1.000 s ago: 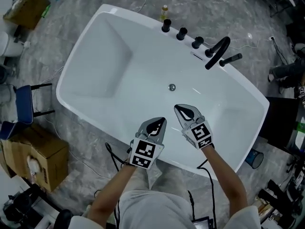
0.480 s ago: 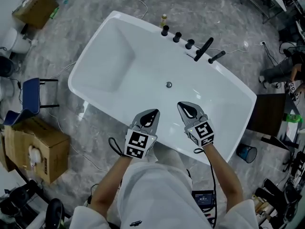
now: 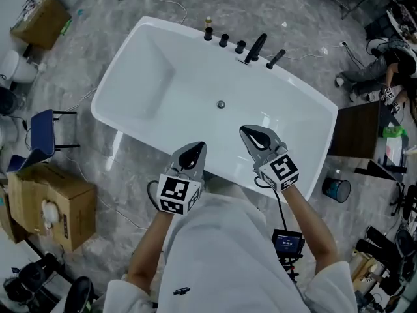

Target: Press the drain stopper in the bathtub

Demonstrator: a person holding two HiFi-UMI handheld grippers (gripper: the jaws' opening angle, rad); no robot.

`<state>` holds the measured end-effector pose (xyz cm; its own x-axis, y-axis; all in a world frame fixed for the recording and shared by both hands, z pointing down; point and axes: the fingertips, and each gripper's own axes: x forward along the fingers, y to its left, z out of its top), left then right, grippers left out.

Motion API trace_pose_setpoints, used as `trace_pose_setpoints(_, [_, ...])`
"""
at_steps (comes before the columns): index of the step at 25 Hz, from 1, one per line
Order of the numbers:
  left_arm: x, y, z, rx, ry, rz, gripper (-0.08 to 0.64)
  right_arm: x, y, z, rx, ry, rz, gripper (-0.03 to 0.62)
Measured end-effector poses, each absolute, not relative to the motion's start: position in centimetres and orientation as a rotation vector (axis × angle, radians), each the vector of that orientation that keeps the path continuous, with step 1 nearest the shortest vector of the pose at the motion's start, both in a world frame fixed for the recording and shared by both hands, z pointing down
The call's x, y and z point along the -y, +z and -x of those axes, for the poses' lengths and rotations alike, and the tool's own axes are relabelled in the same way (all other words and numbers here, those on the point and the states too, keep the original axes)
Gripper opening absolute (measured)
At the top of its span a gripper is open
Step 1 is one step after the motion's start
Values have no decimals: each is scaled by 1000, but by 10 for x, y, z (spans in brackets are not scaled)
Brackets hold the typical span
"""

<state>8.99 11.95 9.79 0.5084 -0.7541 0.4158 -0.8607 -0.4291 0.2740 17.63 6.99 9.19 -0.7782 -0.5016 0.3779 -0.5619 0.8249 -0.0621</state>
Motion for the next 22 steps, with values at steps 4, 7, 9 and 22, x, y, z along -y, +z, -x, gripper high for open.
trace_pose_setpoints(4, [-141,60,-104,1308,285,-2342,0,-87,57,-189,2684,215,-861,-6])
trace_pose_setpoints(7, [-155,32,-119,1281,251,-2401,0,-96,26,-194,2729,181,-889,-6])
trace_pose_setpoints(9, [-163,20,-133,1246,238,-2434,0,-100,6,-202,2766,178,-915,-6])
trace_pose_setpoints(22, [-173,-31,-202,1111,185,-2520,0,-152,-63,-263,2887,264,-1230,-6])
